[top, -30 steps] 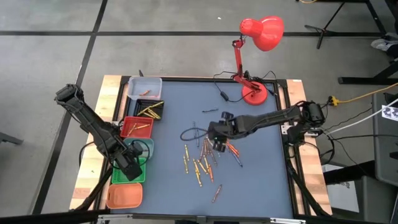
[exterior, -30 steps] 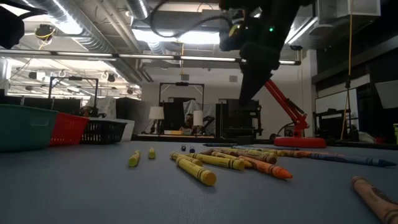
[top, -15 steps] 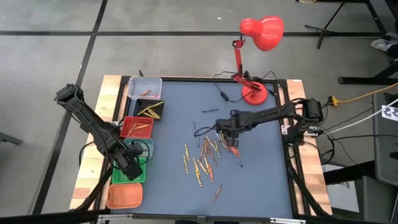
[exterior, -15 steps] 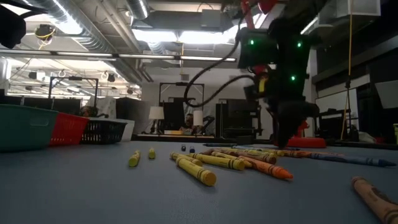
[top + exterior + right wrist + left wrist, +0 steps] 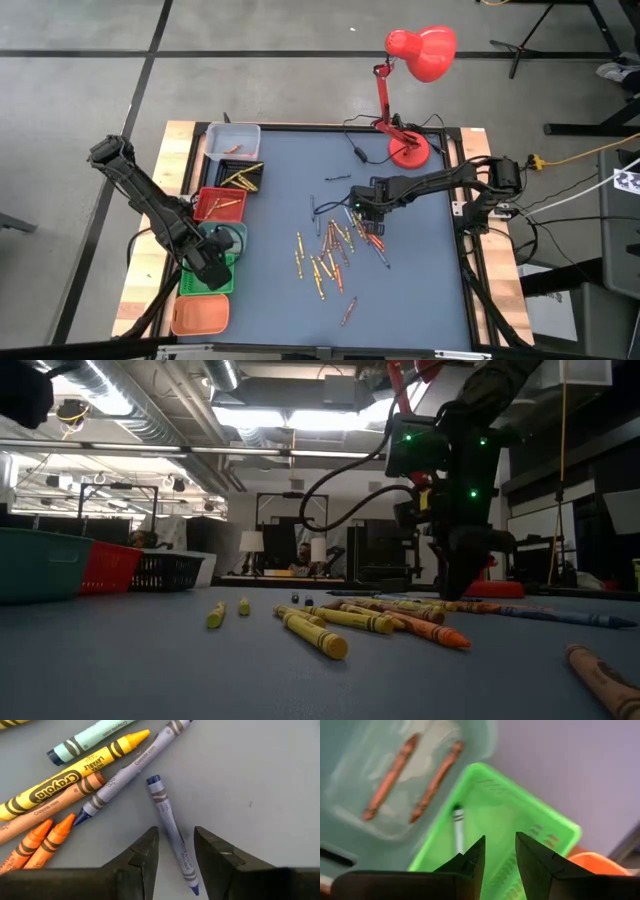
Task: Sort crayons
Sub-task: Put the violet crayon into the light orange bin
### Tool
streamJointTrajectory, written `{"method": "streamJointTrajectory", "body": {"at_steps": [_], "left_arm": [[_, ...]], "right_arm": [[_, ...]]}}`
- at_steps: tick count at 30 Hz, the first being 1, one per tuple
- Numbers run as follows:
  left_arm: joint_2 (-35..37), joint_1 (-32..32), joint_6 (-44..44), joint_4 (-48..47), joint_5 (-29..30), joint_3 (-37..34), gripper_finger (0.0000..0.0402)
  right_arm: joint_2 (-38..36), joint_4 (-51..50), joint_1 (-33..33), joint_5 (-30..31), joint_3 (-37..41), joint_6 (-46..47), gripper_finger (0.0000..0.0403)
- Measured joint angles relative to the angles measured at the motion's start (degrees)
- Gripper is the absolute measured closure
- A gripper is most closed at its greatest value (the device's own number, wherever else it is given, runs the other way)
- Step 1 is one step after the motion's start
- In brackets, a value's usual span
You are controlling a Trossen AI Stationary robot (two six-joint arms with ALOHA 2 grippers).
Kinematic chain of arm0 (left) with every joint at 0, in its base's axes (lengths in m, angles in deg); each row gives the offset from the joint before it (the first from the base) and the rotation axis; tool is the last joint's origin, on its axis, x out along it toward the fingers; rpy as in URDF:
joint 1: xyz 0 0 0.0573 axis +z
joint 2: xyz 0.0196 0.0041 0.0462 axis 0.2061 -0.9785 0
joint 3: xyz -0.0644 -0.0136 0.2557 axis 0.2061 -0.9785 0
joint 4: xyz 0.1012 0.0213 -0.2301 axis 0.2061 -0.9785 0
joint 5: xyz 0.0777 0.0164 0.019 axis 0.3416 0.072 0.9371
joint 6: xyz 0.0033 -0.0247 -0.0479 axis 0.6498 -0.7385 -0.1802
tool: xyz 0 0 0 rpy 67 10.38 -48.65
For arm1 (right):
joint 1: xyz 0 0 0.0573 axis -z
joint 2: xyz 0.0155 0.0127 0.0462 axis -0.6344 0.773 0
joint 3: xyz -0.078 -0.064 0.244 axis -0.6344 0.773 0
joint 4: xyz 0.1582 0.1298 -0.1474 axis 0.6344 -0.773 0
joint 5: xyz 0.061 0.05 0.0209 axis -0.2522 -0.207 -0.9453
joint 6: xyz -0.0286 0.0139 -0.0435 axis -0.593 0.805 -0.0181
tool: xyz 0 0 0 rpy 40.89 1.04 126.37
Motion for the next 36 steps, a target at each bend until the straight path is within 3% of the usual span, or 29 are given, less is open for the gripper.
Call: {"method": "streamJointTrajectory", "body": {"at_steps": [7,13,25,32,36], "left_arm": [[0.0,0.0,7.3,8.4,0.6,0.0,0.031],[0.0,0.0,14.9,16.2,7.4,0.0,0.031],[0.0,0.0,32.0,26.0,23.5,0.0,0.031],[0.0,2.0,37.3,26.2,25.0,0.0,0.031],[0.0,3.7,41.5,26.3,27.3,0.0,0.031]], "right_arm": [[0.1,0.4,0.0,-0.9,0.1,0.0,0.0339],[0.2,1.5,0.0,-0.8,0.2,0.0,0.0391],[0.4,1.3,0.1,-0.8,-0.8,0.0,0.0377],[0.5,3.2,0.2,-0.5,-5.8,0.0,0.0387],[0.5,11.0,0.1,-3.4,-7.9,0.1,0.0385]]}}
